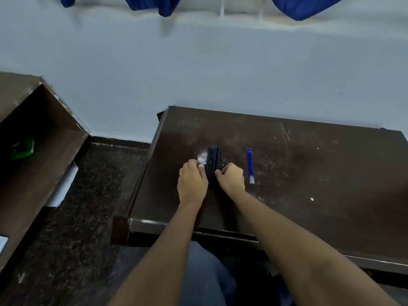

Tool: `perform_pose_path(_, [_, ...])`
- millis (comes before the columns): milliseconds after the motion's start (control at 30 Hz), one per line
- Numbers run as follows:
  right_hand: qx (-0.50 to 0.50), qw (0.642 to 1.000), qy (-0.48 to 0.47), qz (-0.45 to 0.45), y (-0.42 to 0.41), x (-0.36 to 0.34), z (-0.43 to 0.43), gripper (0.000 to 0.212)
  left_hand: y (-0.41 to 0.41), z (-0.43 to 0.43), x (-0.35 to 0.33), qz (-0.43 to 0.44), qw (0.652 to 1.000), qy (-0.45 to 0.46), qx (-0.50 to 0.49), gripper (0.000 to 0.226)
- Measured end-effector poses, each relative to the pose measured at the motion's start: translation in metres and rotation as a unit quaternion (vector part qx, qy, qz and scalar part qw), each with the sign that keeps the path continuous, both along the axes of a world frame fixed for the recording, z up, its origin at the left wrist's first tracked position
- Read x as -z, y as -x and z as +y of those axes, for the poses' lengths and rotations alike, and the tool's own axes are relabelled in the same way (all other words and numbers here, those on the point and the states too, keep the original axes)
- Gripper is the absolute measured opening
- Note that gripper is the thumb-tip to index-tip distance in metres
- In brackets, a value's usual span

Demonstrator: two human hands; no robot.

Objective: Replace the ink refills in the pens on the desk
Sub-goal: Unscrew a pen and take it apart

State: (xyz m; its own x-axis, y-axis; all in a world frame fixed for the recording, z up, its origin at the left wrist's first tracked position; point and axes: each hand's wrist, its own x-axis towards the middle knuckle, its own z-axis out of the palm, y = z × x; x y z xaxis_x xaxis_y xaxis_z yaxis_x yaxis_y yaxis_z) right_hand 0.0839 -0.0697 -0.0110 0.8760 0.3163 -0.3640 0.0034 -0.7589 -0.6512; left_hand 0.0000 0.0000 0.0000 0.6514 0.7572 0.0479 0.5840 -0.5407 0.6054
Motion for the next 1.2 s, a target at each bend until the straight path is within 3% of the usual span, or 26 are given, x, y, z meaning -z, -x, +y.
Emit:
perform_pose_path(167, [-0.024, 0.999, 0.037, -0.015, -0.006, -0.001, 0.007, 0.022, -0.013, 0.001, 0.001, -0.043, 0.995, 0.083, -0.021, 0.018])
perform_pose_path(533, [-0.04, 0.991, 0.099, -0.076, -0.007, 0.006, -0.003, 0.012, -0.027, -0.012, 0.002, -0.066, 0.983, 0.174, -0.009, 0.023])
perform_pose_path(733, [0.01, 0.997, -0.072, -0.036, -0.016, 0.008, -0.017, 0.019, -0.039, -0.009, -0.007, -0.073, 0.979, 0.187, -0.02, 0.026])
perform_pose_path(967, [-0.054, 0.97, -0.234, 0.025, -0.015, 0.003, -0.029, 0.014, -0.057, -0.009, -0.021, -0.065, 0.971, 0.228, 0.044, 0.027])
perform_pose_path(1100, [0.047, 0.942, -0.32, 0.089, -0.025, 0.002, -0.031, 0.029, -0.054, -0.007, -0.017, -0.039, 0.979, 0.195, 0.053, 0.024])
perform_pose_path(1200, [0.07, 0.947, -0.303, 0.086, -0.036, -0.001, -0.029, 0.036, -0.05, -0.016, -0.014, 0.017, 0.981, 0.15, 0.122, 0.021])
